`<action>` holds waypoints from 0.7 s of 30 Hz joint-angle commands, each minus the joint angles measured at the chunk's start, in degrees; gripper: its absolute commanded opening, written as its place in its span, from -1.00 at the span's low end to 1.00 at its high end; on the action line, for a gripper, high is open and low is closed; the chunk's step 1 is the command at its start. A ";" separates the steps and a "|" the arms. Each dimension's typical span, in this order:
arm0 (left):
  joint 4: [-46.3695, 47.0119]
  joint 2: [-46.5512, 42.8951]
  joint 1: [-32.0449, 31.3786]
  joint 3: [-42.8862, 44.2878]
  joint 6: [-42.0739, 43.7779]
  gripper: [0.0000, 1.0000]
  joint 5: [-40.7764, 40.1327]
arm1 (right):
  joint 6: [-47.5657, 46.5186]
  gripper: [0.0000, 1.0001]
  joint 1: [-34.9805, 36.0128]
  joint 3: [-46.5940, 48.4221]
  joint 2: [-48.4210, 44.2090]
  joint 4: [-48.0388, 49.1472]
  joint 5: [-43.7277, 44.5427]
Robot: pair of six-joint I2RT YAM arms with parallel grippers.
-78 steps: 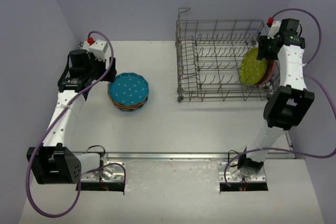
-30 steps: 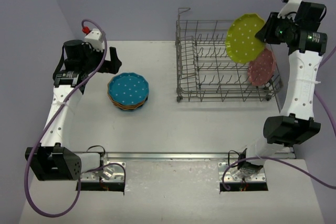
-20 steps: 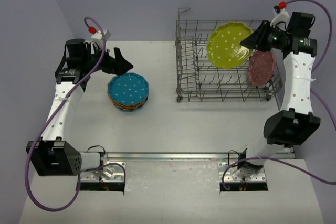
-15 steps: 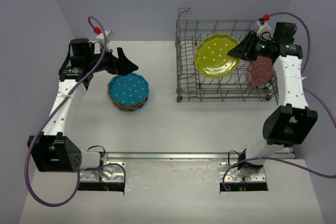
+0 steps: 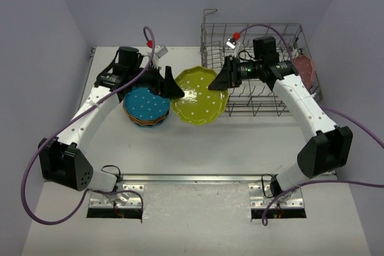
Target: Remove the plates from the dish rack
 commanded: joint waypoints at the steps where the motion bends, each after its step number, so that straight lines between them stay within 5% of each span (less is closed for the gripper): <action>1: 0.32 0.03 -1.27 1.87 1.00 0.62 -0.58 | -0.40 -1.00 2.46 -0.11 -2.52 5.30 -4.68; 7: 1.42 0.43 -1.28 1.11 0.83 0.08 6.31 | -1.14 -1.00 4.53 -0.17 -1.35 5.38 -4.44; 11: 2.69 0.35 -1.27 -0.69 0.13 -0.41 13.34 | -0.88 -1.00 4.82 2.20 0.61 5.13 -4.61; 14: 1.78 0.12 -1.27 -1.26 0.77 -0.97 12.75 | -0.35 -1.00 4.82 3.11 1.25 5.48 -5.14; 17: 0.68 0.07 -0.79 -2.22 1.51 -1.00 13.90 | 0.19 -0.97 4.82 3.34 1.60 5.81 -5.48; 21: 0.51 -0.18 3.31 -3.91 0.66 -1.00 18.36 | 0.45 -0.38 4.83 2.41 1.86 5.40 -5.07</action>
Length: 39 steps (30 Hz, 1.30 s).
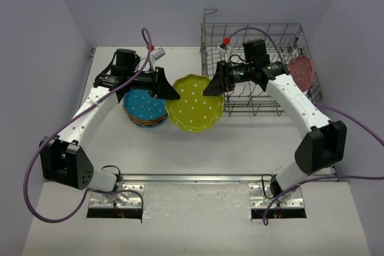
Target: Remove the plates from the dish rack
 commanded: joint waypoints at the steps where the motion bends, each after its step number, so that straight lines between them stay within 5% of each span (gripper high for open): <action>1: 0.51 -0.47 5.53 -2.22 1.62 -1.00 7.15 | 5.17 -0.19 0.49 3.10 -0.57 4.79 -3.76; 3: -0.37 0.44 9.50 -2.63 1.73 -1.00 10.50 | 5.26 0.24 0.49 2.76 -0.71 4.32 -2.65; 7: -7.57 3.21 17.63 -0.55 6.16 -1.00 11.41 | 5.14 0.81 0.39 3.48 -1.17 2.71 0.16; 18: -13.34 12.29 30.38 6.97 14.21 -1.00 -4.64 | 4.00 0.90 -1.53 4.34 -3.92 0.92 1.84; 30: -10.81 17.02 31.48 7.27 15.86 -1.00 -18.17 | 3.06 0.93 -3.90 4.58 -5.78 -0.22 2.07; 36: -8.90 15.82 31.40 5.15 16.20 -0.23 -25.36 | 1.07 0.97 -5.84 6.70 -5.50 -2.47 3.13; 39: -7.13 14.31 31.47 4.38 16.33 -0.04 -28.30 | -0.47 0.97 -8.18 8.54 -5.59 -4.18 4.69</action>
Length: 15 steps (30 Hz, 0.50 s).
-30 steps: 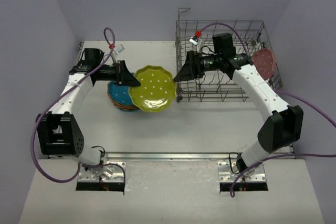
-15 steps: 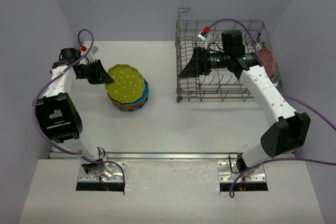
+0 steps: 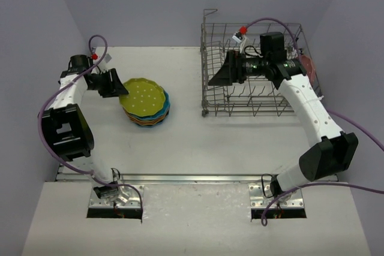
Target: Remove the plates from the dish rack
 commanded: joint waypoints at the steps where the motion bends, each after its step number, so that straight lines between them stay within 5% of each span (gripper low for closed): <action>1: 5.25 -3.76 0.05 -0.47 1.79 -0.01 -7.09 | -3.33 0.97 -4.15 5.14 -1.31 -1.53 2.44; 8: 8.98 -8.58 0.00 -1.09 3.24 0.17 -14.96 | -8.88 0.97 -13.15 9.24 -2.46 -6.65 7.85; 15: 12.56 -17.12 -0.30 -2.03 3.94 0.18 -13.78 | -25.84 0.97 -16.70 8.25 -6.60 -8.73 39.05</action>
